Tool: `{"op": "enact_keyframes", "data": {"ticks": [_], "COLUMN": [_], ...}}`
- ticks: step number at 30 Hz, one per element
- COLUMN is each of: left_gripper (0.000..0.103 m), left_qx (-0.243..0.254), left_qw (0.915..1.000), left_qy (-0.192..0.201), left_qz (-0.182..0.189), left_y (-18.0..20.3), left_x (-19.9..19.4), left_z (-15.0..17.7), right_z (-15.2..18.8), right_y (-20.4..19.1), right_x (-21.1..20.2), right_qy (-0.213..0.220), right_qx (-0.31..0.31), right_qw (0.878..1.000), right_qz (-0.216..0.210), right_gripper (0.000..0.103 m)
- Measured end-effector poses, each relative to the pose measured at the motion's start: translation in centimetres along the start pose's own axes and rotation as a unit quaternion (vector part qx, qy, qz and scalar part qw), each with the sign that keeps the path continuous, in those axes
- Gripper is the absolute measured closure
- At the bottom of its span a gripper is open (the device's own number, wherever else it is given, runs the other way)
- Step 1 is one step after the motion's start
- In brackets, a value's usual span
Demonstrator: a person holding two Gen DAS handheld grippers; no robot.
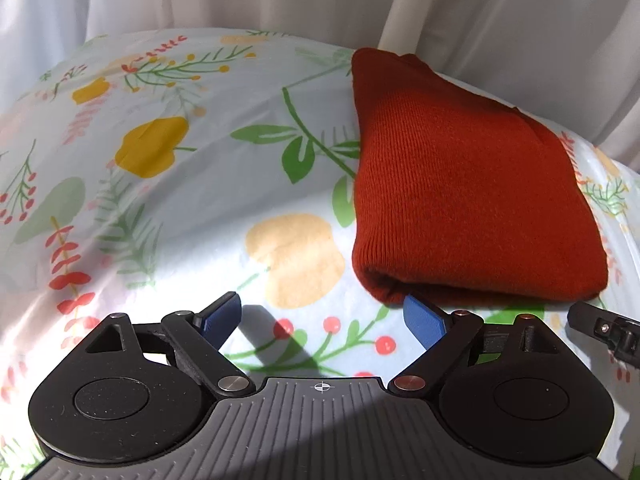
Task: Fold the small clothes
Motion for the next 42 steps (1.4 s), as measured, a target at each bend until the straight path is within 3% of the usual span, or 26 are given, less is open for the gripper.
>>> {"op": "enact_keyframes", "data": {"ticks": [1, 2, 3, 5, 10, 14, 18, 24, 42], "left_gripper": [0.007, 0.006, 0.005, 0.005, 0.002, 0.001, 0.0, 0.0, 0.0], "left_qx": [0.005, 0.01, 0.015, 0.029, 0.048, 0.033, 0.031, 0.051, 0.068], "left_qw": [1.0, 0.9999, 0.9998, 0.9993, 0.9981, 0.9989, 0.999, 0.9976, 0.9958], "left_qy": [-0.003, -0.008, -0.014, -0.024, -0.018, -0.004, -0.006, -0.003, -0.013], "left_qz": [0.001, 0.0, -0.002, -0.007, -0.034, -0.032, -0.03, -0.048, -0.06], "left_y": [0.1, 0.2, 0.3, 0.6, 0.9, 0.6, 0.8, 0.9, 1.3], "left_x": [-0.6, -1.3, -1.8, -2.6, -4.5, -5.9, -6.3, -6.4, -5.7], "left_z": [0.5, 1.0, 1.6, 2.4, 1.6, -0.1, -1.1, -1.7, -2.4], "right_z": [0.3, 0.7, 1.3, 2.7, 5.0, 3.5, 1.4, -0.3, -1.2], "right_y": [-0.2, -0.4, -0.6, -1.1, -2.2, -3.5, -4.7, -5.2, -4.5], "right_x": [-0.6, -1.2, -1.8, -2.9, -3.9, -4.8, -5.3, -5.4, -5.1], "right_qy": [-0.001, -0.002, -0.008, -0.021, -0.076, -0.063, -0.053, -0.056, -0.07], "right_qx": [-0.012, -0.024, -0.036, -0.064, -0.079, -0.09, -0.116, -0.104, -0.069], "right_qw": [1.0, 1.0, 0.999, 0.997, 0.993, 0.992, 0.989, 0.99, 0.99], "right_qz": [0.004, 0.009, 0.019, 0.033, 0.042, 0.055, 0.071, 0.076, 0.104], "right_gripper": [0.074, 0.058, 0.034, 0.015, 0.011, 0.004, 0.004, 0.004, 0.004]}}
Point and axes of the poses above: each gripper's, at about its wrist camera, not at the fingertips, and x roughly the way its jaws point, y to its right, z to its underside, the point moved 7 cm from there along x, roughly the way its jaws point, and after that the axes turned 3 degrees about -z, right-handed, at the moved point
